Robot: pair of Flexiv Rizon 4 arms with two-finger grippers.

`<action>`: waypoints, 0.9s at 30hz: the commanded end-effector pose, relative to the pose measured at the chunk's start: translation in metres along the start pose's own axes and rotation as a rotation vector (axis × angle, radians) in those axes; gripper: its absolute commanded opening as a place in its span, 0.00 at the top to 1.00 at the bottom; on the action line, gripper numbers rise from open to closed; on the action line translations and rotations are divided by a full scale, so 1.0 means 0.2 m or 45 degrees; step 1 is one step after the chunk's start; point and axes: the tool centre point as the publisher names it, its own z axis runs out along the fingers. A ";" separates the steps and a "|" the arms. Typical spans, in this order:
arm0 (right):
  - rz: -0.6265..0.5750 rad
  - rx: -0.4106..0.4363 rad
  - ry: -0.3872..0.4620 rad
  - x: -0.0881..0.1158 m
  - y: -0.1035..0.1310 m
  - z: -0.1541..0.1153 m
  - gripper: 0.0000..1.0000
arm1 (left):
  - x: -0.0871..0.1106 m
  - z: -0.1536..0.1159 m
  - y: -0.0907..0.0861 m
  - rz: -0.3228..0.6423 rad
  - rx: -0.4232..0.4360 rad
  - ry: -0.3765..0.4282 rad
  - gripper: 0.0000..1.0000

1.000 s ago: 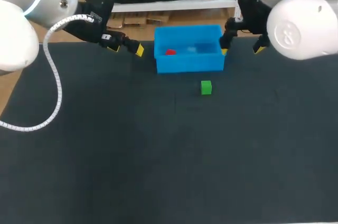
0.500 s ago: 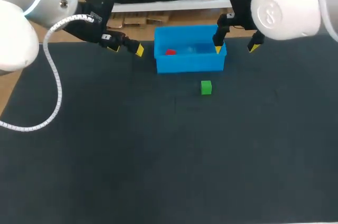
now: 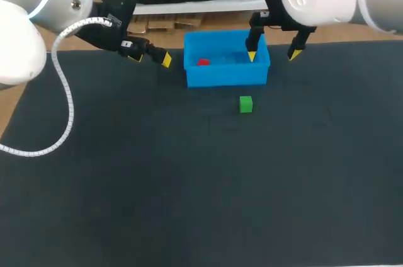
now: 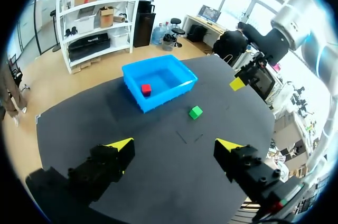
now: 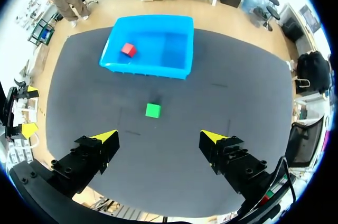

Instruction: Use the left arm to pick the red cube and place it into the blue plastic box first, then use the right arm to grasp the green cube and put it into the same blue plastic box after the first action is fully finished.

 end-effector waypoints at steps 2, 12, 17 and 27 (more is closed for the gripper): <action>0.016 0.012 0.087 -0.04 0.03 0.01 0.00 | 0.01 0.00 0.01 0.003 0.006 -0.006 0.00; 0.036 0.064 0.144 -0.06 0.05 0.05 0.00 | 0.01 0.00 0.01 0.003 0.006 -0.006 0.00; 0.058 0.076 0.159 -0.07 0.07 0.07 0.00 | 0.01 0.00 0.01 0.003 0.006 -0.006 0.00; 0.070 0.063 0.139 -0.09 0.11 0.13 0.00 | 0.01 0.00 0.01 0.003 0.006 -0.006 0.00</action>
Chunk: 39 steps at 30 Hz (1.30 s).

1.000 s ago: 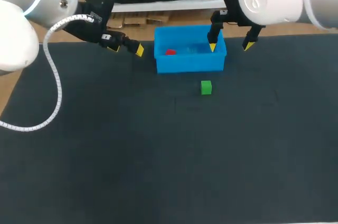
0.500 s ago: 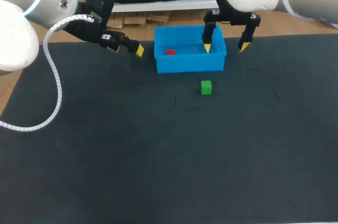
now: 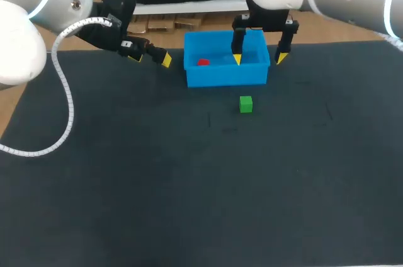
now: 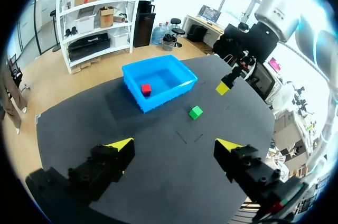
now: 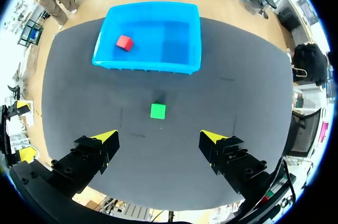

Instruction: Use the left arm to pick the red cube and place it into the blue plastic box first, then use the right arm to grasp the green cube and put it into the same blue plastic box after the first action is fully finished.

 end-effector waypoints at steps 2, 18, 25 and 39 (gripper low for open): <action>0.003 -0.003 0.002 -0.02 0.01 0.02 0.00 | 0.01 0.00 0.01 0.003 0.006 -0.006 0.00; 0.004 0.034 0.027 -0.01 0.04 0.09 0.00 | 0.01 0.00 0.01 0.003 0.006 -0.006 0.00; -0.020 0.060 0.040 0.01 0.08 0.15 0.00 | 0.01 0.00 0.01 0.003 0.006 -0.006 0.00; -0.047 0.112 0.039 -0.01 0.09 0.24 0.00 | 0.01 0.00 0.01 0.003 0.006 -0.006 0.00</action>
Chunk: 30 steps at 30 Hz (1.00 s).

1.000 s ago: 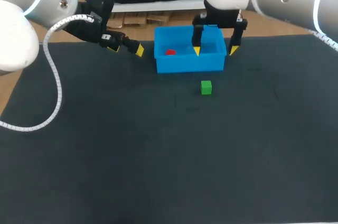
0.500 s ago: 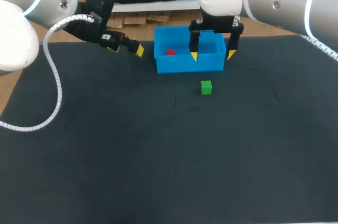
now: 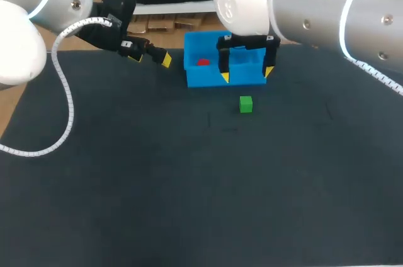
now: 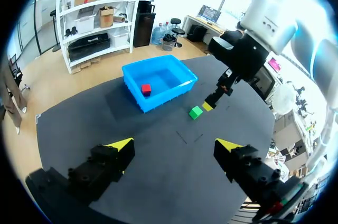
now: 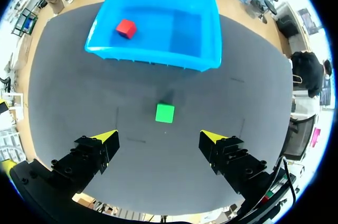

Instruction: Use the left arm to pick the red cube and place it into the blue plastic box first, then use the right arm to grasp the green cube and put it into the same blue plastic box after the first action is fully finished.

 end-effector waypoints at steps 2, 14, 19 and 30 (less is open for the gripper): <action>0.024 -0.009 -0.011 -0.03 -0.02 0.04 0.00 | 0.01 0.00 0.01 0.003 0.006 -0.006 0.00; 0.076 -0.034 -0.041 -0.02 -0.06 0.14 0.00 | 0.01 0.00 0.01 0.003 0.006 -0.006 0.00; 0.074 -0.033 -0.045 -0.01 -0.07 0.19 0.00 | 0.01 0.00 0.01 0.003 0.006 -0.006 0.00; 0.055 -0.023 -0.054 -0.01 -0.06 0.28 0.00 | 0.01 0.00 0.01 0.003 0.006 -0.006 0.00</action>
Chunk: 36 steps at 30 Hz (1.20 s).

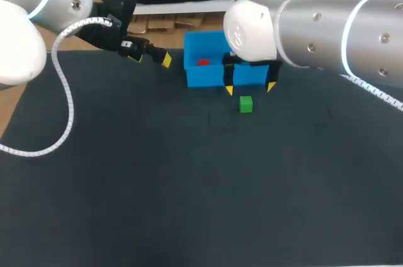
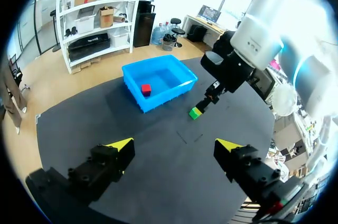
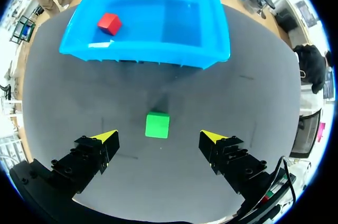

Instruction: Use the left arm to pick the red cube and place it into the blue plastic box first, then use the right arm to grasp the green cube and put it into the same blue plastic box after the first action is fully finished.

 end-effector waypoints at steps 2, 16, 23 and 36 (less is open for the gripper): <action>-0.002 -0.002 -0.028 0.02 0.01 0.03 0.00 | 0.01 0.00 0.01 0.003 0.006 -0.006 0.00; -0.015 -0.009 -0.016 0.01 0.04 0.13 0.00 | 0.01 0.00 0.01 0.003 0.006 -0.006 0.00; -0.016 -0.010 -0.009 0.00 0.04 0.19 0.00 | 0.01 0.00 0.01 0.003 0.006 -0.006 0.00; -0.011 -0.027 0.005 -0.01 0.05 0.27 0.00 | 0.01 0.00 0.01 0.003 0.006 -0.006 0.00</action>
